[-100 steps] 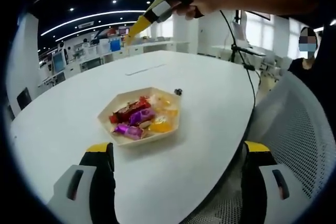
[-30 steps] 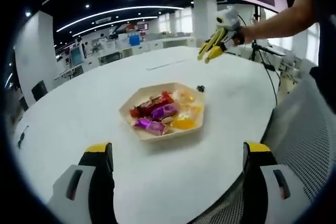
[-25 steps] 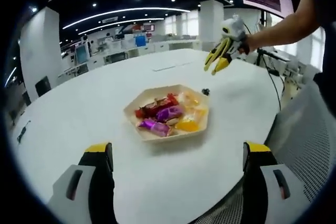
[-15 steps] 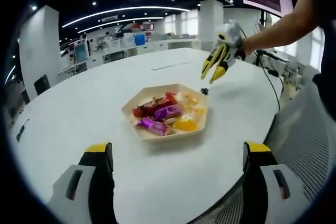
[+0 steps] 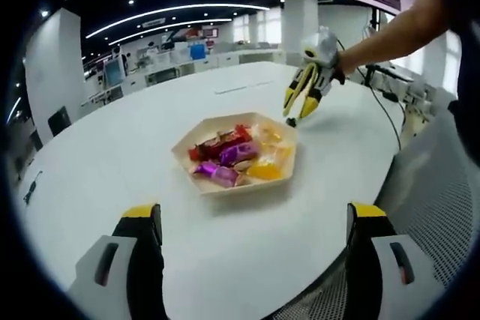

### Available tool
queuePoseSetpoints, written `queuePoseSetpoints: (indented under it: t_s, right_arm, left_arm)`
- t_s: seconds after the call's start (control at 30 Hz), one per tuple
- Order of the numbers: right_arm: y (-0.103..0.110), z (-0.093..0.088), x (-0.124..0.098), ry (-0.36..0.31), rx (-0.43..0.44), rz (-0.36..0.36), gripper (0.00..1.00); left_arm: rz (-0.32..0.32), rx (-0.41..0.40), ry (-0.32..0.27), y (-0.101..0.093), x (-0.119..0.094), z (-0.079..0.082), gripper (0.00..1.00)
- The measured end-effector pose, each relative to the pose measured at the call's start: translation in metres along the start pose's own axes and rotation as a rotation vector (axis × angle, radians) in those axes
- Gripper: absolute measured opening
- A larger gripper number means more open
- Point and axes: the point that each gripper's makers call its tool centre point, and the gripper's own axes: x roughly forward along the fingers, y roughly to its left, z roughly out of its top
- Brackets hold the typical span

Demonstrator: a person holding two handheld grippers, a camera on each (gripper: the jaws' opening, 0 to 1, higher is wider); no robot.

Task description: Place the target food into the container with the food tongs after gripping and lifting it, then release it inside without dropping or visibly crushing the food.

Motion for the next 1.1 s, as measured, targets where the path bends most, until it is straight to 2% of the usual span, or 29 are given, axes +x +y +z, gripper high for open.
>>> queuePoseSetpoints:
  t_s: [0.17, 0.2, 0.23, 0.47, 0.53, 0.77, 1.1]
  right_arm:
    - [0.001, -0.005, 0.005, 0.023, -0.004, 0.001, 0.29]
    - [-0.002, -0.016, 0.003, 0.081, 0.038, -0.019, 0.29]
    - [-0.002, -0.011, 0.004, 0.04, 0.052, -0.014, 0.29]
    - [0.001, -0.022, -0.007, 0.088, 0.118, -0.062, 0.27]
    - [0.001, -0.025, -0.009, 0.105, 0.165, -0.079, 0.26]
    - [-0.004, -0.027, -0.01, 0.131, 0.183, -0.135, 0.23]
    - [-0.009, -0.022, -0.02, 0.124, 0.22, -0.158, 0.22]
  left_arm:
    - [0.002, -0.008, 0.002, 0.001, 0.0, -0.001, 0.99]
    - [0.001, -0.008, 0.002, 0.001, 0.0, -0.001, 0.99]
    - [0.002, -0.009, 0.002, 0.001, 0.0, -0.001, 0.99]
    - [0.001, -0.015, -0.007, 0.002, -0.001, 0.001, 0.98]
    - [-0.003, -0.014, -0.006, 0.001, 0.0, 0.0, 0.98]
    - [-0.006, -0.011, -0.01, 0.0, -0.001, 0.001, 0.98]
    - [-0.004, -0.011, -0.015, 0.001, -0.001, 0.001, 0.98]
